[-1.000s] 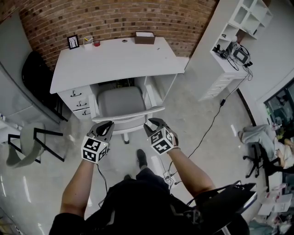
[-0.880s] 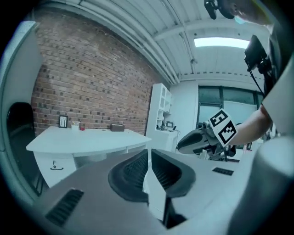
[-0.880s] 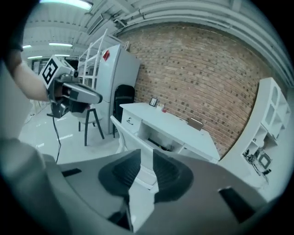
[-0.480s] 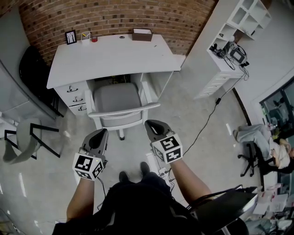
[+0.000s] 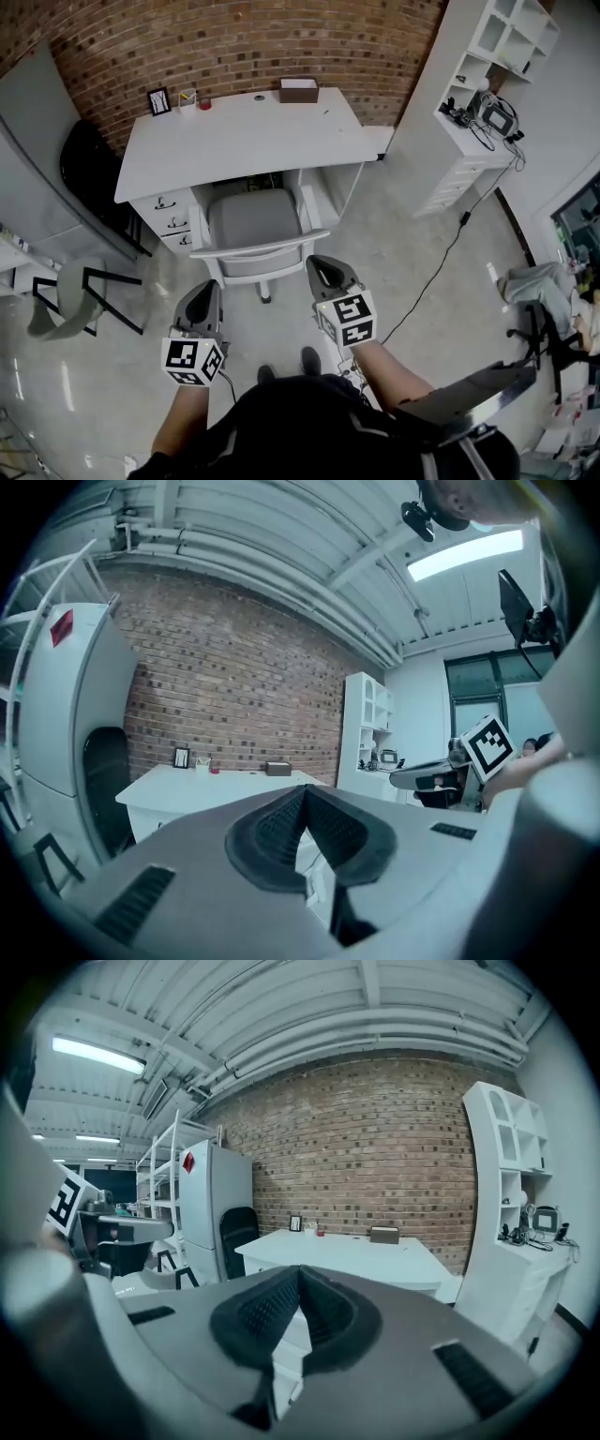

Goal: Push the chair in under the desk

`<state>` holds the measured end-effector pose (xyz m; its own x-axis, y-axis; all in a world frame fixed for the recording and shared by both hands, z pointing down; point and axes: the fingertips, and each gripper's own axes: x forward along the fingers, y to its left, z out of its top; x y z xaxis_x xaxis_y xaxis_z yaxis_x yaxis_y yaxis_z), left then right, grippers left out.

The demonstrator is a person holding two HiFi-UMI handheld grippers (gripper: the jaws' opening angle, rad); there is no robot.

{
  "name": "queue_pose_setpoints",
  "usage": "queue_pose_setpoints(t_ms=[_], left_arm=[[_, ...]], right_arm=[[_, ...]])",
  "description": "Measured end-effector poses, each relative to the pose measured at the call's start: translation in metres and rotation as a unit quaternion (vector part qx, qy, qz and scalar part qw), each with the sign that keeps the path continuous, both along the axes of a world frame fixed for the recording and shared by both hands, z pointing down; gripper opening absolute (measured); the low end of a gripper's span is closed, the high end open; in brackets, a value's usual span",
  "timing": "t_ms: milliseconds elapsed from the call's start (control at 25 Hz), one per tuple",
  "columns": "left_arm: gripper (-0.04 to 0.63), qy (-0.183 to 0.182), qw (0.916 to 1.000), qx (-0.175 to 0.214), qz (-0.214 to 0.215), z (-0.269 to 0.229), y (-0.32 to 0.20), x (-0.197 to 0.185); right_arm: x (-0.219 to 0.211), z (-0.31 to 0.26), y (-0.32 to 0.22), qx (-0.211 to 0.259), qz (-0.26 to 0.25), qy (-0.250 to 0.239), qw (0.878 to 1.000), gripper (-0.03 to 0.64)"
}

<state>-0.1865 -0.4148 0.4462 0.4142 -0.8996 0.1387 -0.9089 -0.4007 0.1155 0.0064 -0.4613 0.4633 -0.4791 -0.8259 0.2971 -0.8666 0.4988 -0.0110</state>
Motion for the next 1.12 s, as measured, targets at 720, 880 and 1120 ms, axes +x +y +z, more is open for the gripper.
queue_pose_setpoints(t_ms=[720, 880, 1120], left_arm=[[0.008, -0.035, 0.9986, 0.025, -0.031, -0.026, -0.021, 0.034], [0.008, -0.028, 0.9985, 0.003, -0.048, -0.015, -0.026, 0.026], [0.008, -0.022, 0.9983, -0.005, -0.054, -0.009, -0.030, 0.024]], right_arm=[[0.033, -0.024, -0.027, 0.021, -0.022, -0.015, 0.999, 0.008], [0.031, -0.022, -0.029, 0.016, -0.024, -0.020, 0.999, 0.008], [0.026, -0.023, -0.036, 0.020, -0.033, -0.014, 0.999, 0.008]])
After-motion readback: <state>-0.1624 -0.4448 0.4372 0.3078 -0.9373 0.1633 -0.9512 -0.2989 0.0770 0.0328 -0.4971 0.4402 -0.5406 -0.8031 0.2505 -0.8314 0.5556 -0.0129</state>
